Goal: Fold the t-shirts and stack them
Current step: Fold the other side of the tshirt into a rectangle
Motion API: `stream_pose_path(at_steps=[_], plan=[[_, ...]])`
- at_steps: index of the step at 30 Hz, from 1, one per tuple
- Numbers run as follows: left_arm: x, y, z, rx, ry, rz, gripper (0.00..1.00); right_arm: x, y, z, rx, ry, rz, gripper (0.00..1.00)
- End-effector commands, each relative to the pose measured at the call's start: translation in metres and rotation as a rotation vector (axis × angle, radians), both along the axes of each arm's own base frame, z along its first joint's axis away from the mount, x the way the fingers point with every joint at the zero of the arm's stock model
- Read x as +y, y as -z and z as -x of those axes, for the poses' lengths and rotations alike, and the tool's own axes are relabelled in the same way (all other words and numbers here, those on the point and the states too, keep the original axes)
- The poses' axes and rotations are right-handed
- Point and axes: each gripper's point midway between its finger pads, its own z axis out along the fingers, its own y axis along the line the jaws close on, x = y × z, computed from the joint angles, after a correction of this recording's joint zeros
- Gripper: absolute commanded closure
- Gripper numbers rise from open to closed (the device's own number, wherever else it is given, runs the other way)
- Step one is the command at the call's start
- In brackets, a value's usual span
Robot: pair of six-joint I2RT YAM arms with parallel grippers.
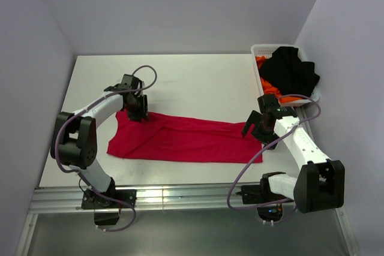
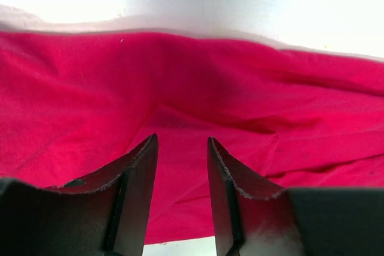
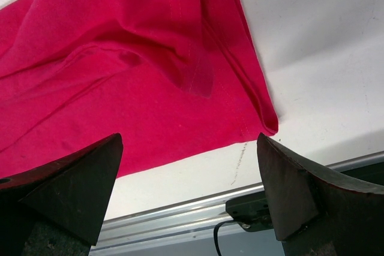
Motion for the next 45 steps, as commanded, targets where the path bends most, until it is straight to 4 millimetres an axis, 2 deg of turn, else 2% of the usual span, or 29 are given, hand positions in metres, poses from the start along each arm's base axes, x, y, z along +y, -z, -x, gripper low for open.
stream_pose_path(at_steps=[1, 5, 6, 9, 14, 20, 24, 29, 32, 35, 43, 45], plan=[[0.002, -0.004, 0.005, -0.013, -0.011, -0.013, 0.55, -0.003, -0.005, -0.005, -0.038, 0.004, 0.008, 0.0], [0.007, 0.001, 0.001, -0.02, -0.033, -0.042, 0.49, -0.003, -0.005, -0.004, -0.041, 0.004, 0.006, 0.0], [0.011, 0.001, -0.004, -0.029, -0.044, -0.067, 0.44, -0.003, -0.006, -0.004, -0.041, 0.003, 0.004, 0.0], [0.013, 0.002, -0.011, -0.04, -0.04, -0.086, 0.4, -0.003, -0.006, -0.003, -0.042, 0.001, 0.003, 0.0], [0.008, 0.011, -0.017, -0.02, -0.037, -0.077, 0.4, -0.003, -0.007, -0.001, -0.042, 0.002, 0.004, 0.0], [0.001, 0.02, -0.009, 0.006, -0.026, -0.05, 0.48, -0.004, -0.007, -0.002, -0.041, 0.006, 0.009, 0.0], [0.003, 0.029, -0.002, 0.025, -0.022, -0.066, 0.52, -0.004, -0.006, -0.002, -0.038, 0.006, 0.009, 0.0], [0.006, 0.026, 0.001, 0.015, -0.025, -0.079, 0.57, -0.004, -0.005, -0.003, -0.034, 0.007, 0.013, 0.0], [0.008, 0.025, 0.001, 0.013, -0.03, -0.086, 0.63, -0.004, -0.004, -0.003, -0.033, 0.01, 0.014, 0.0], [0.01, 0.022, 0.001, 0.006, -0.046, -0.095, 0.99, -0.005, -0.004, -0.003, -0.03, 0.009, 0.016, 0.0], [0.009, -0.003, 0.004, -0.046, -0.058, -0.079, 1.0, -0.004, -0.002, -0.002, -0.02, 0.007, 0.014, 0.0], [0.015, -0.01, 0.004, -0.066, -0.074, -0.102, 1.0, -0.004, -0.002, -0.003, -0.022, 0.006, 0.011, 0.0]])
